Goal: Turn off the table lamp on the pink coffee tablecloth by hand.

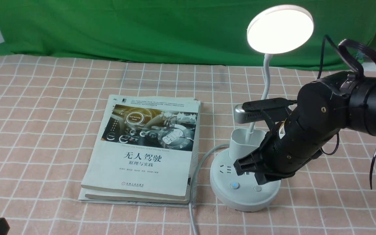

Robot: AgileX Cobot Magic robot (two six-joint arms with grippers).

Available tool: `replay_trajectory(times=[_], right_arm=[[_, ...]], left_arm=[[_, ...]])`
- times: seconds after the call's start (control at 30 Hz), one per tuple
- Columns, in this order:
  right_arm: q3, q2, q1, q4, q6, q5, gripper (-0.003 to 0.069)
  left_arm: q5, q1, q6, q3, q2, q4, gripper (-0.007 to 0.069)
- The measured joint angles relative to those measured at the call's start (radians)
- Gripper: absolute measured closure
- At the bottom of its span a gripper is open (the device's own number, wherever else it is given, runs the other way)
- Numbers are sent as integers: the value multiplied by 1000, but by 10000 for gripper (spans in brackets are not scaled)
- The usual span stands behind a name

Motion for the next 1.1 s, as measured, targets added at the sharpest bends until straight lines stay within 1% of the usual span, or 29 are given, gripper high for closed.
replay_trajectory(times=[0.3,0.63,0.8,0.97,1.03,1.1], right_arm=[[-4,78,1,1,-4,-15,616],[0,48,1,1,-19,14,616],[9,-62,1,0,-19,59,616],[151,-284,1,-2,-34,78,615],[186,-330,1,-2,-45,92,613],[242,-455,1,-4,-49,141,608]], left_arm=[[0,0,0,0,0,0,618],[0,0,0,0,0,0,618],[0,0,0,0,0,0,618],[0,0,0,0,0,0,618],[0,0,0,0,0,0,618],[0,0,0,0,0,0,618]])
